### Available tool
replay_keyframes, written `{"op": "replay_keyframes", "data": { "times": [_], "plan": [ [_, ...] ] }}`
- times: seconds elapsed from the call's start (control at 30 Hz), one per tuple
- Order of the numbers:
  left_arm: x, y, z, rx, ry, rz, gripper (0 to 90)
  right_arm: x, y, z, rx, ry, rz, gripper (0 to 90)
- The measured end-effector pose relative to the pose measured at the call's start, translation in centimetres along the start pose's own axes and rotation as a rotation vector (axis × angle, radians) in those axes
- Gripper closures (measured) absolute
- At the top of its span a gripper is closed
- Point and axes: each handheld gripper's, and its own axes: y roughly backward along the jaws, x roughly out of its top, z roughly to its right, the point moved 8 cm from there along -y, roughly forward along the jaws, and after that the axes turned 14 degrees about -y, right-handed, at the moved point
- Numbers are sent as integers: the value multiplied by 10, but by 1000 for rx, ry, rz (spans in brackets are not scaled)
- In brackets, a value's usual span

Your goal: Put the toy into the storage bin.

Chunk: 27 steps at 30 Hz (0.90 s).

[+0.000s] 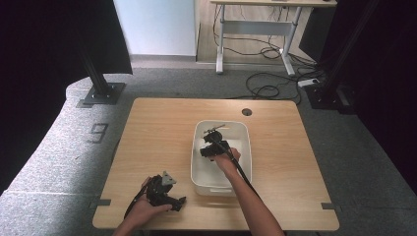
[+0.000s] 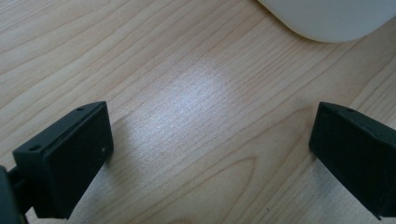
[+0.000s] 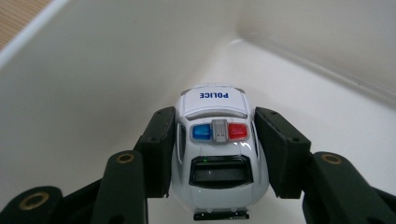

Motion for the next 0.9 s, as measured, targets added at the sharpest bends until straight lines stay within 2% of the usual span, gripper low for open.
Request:
{"op": "replay_keyframes", "data": {
  "times": [0.2,0.27,0.37,0.57,0.9],
  "plan": [
    [0,0,0,0,1,1,0,-11,-9,-6,22,35,-57,493],
    [0,0,0,1,1,-1,0,-12,-10,-6,21,39,-64,460],
    [0,0,0,0,0,0,0,-11,-7,-5,9,45,-59,398],
    [0,0,0,-1,-1,1,0,-20,1,-5,6,56,-79,347],
    [0,0,1,1,1,0,0,-35,2,-4,3,39,-132,379]
  ]
}}
